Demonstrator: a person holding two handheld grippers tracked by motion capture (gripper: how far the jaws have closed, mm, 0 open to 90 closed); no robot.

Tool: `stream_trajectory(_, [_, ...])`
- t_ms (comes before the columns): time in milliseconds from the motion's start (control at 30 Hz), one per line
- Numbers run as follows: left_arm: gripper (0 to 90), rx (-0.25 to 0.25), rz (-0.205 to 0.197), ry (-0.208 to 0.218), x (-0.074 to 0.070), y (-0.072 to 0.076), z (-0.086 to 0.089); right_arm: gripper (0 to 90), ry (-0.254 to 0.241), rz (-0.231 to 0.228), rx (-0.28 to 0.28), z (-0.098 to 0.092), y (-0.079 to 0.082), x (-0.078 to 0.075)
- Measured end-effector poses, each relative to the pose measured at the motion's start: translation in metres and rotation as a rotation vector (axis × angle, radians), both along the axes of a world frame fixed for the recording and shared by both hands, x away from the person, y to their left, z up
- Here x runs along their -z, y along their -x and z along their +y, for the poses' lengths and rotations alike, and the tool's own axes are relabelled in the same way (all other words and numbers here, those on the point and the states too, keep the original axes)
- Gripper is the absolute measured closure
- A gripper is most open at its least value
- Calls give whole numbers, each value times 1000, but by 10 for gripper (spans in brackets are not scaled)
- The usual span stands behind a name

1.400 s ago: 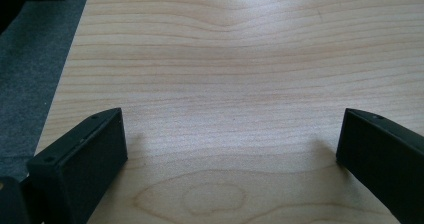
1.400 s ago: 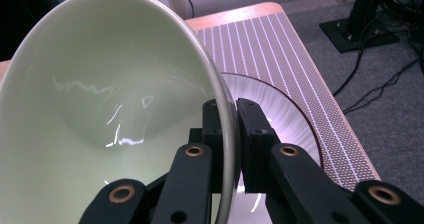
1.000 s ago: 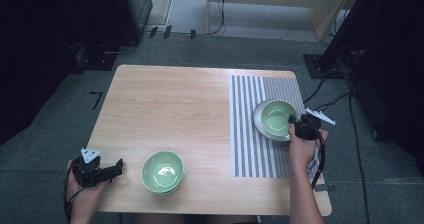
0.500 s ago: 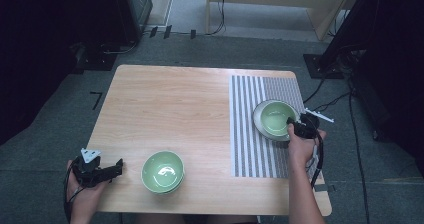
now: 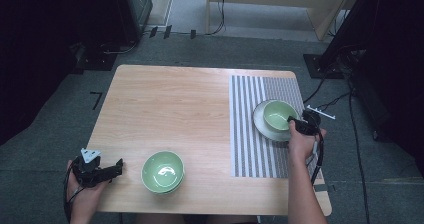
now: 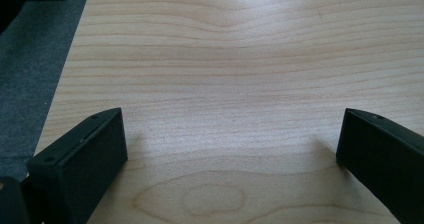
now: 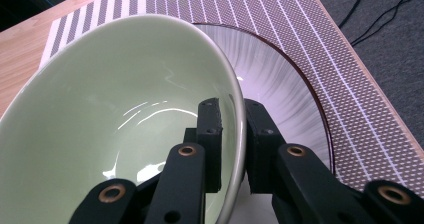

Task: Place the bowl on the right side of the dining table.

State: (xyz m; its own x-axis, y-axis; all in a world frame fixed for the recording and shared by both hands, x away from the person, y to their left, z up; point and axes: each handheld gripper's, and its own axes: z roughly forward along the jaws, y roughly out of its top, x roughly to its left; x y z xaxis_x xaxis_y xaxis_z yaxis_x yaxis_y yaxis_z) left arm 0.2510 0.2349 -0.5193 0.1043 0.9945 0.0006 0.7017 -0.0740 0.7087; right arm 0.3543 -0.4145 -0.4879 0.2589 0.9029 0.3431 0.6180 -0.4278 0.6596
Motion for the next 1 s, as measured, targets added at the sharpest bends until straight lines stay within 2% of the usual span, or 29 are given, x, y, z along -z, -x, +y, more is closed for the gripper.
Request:
stream_trajectory(467, [0, 0, 0, 0, 0, 0, 0, 809, -34, -22, 16, -3, -1, 1])
stream_trajectory(567, [0, 0, 0, 0, 0, 0, 0, 694, -35, -40, 17, -4, 0, 0])
stream_trajectory(733, [0, 0, 0, 0, 0, 0, 0, 387, -57, -76, 16, -9, 2, -2])
stream_trajectory(833, [0, 0, 0, 0, 0, 0, 0, 310, -37, -113, 0, -9, 5, -6])
stream_trajectory(867, [0, 0, 0, 0, 0, 0, 0, 282, -12, -129, -10, -9, 7, -7])
stream_trajectory(1000, [0, 0, 0, 0, 0, 0, 0, 254, 34, -132, -26, -7, 12, -11])
